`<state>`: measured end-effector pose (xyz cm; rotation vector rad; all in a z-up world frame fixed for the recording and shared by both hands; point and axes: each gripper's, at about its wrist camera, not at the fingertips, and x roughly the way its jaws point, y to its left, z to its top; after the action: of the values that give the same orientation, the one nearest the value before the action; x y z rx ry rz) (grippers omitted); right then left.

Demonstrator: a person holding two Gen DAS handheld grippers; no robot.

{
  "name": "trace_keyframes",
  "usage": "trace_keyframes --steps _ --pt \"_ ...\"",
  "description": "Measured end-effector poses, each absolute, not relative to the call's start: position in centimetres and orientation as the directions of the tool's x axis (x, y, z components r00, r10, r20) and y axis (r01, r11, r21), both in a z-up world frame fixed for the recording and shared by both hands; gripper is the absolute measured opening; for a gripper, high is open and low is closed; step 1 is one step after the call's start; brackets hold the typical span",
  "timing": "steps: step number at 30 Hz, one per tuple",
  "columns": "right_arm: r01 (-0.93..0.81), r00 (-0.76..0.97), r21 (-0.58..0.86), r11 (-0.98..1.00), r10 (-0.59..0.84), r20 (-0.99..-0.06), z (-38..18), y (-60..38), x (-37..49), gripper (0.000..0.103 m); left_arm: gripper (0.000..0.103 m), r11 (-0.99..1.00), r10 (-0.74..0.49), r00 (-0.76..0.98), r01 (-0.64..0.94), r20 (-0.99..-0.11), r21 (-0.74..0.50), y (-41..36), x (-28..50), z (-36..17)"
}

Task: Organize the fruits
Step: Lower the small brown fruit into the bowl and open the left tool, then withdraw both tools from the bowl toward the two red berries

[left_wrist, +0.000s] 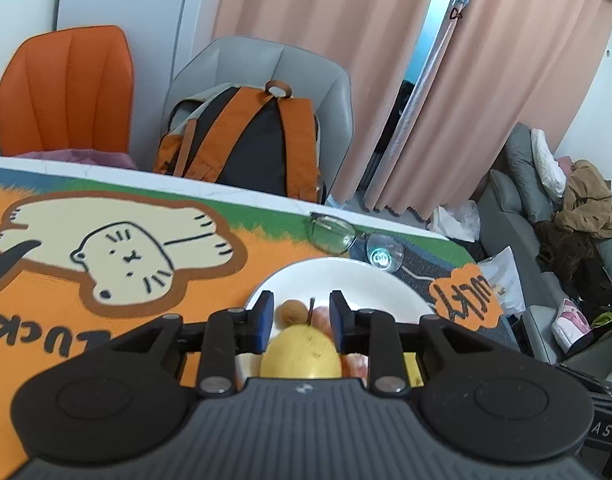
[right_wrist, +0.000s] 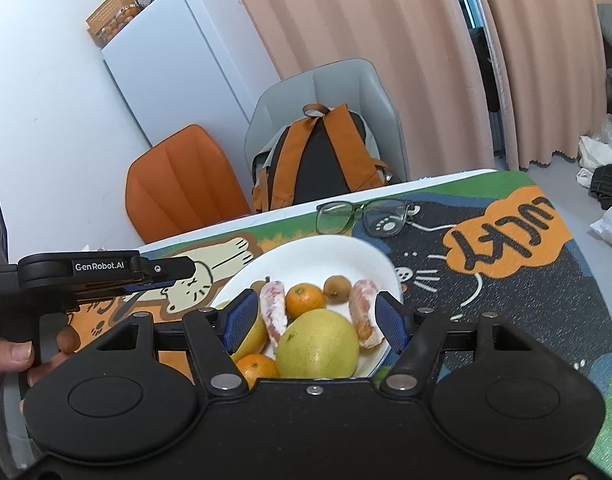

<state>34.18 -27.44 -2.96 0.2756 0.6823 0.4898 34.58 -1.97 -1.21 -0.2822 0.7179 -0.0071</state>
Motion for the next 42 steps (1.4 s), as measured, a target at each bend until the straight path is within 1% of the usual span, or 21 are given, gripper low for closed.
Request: trace_keyframes --steps 2,4,6,8,10,12,14,18,19,23,34,42 --pt "-0.342 0.668 0.398 0.851 0.518 -0.535 -3.0 -27.2 33.9 0.065 0.032 0.961 -0.102 0.750 -0.095 -0.653 -0.259 -1.7 34.1 -1.2" --pt "-0.343 0.665 0.401 0.849 0.521 -0.535 -3.0 -27.1 33.7 0.065 0.040 0.960 -0.100 0.748 -0.100 -0.656 -0.261 -1.4 33.5 -1.1" --pt "-0.346 0.664 0.401 0.848 0.523 -0.535 -3.0 -26.8 33.3 0.066 0.050 0.961 -0.095 0.749 -0.103 -0.656 -0.258 -1.2 32.8 -1.0" --pt "-0.350 0.663 0.400 0.847 0.526 -0.534 -2.9 -26.6 32.9 0.069 0.054 0.962 -0.089 0.749 -0.106 -0.656 -0.253 -1.0 32.1 -0.8" --pt "-0.353 0.666 0.397 0.847 0.526 -0.530 -2.8 -26.4 32.4 0.074 0.059 0.961 -0.086 0.749 -0.112 -0.657 -0.254 -0.6 31.3 -0.6" --pt "-0.357 0.667 0.396 0.846 0.528 -0.526 -2.6 -26.2 31.9 0.077 0.069 0.959 -0.079 0.749 -0.122 -0.657 -0.254 -0.3 30.4 -0.4" --pt "-0.361 0.667 0.394 0.845 0.529 -0.524 -2.4 -25.9 31.3 0.082 0.076 0.958 -0.071 0.752 -0.132 -0.656 -0.255 0.1 29.5 -0.2" --pt "-0.365 0.673 0.390 0.846 0.529 -0.517 -2.0 -25.7 30.1 0.096 0.086 0.952 -0.072 0.759 -0.141 -0.647 -0.271 0.7 27.4 0.1" --pt "-0.365 0.675 0.391 0.845 0.529 -0.514 -1.9 -25.7 29.7 0.099 0.087 0.952 -0.068 0.759 -0.144 -0.647 -0.270 0.8 27.0 0.1" --pt "-0.359 0.683 0.392 0.847 0.525 -0.508 -1.7 -25.7 28.5 0.102 0.090 0.948 -0.057 0.764 -0.160 -0.643 -0.274 1.4 25.2 0.1" --pt "-0.361 0.687 0.375 0.854 0.515 -0.512 -1.5 -25.5 25.0 0.103 0.090 0.929 -0.052 0.761 -0.200 -0.646 -0.310 2.4 20.8 -0.7" --pt "-0.373 0.679 0.339 0.864 0.503 -0.535 -1.5 -24.8 22.6 0.103 0.090 0.917 -0.068 0.759 -0.208 -0.647 -0.340 2.9 18.1 -1.4"
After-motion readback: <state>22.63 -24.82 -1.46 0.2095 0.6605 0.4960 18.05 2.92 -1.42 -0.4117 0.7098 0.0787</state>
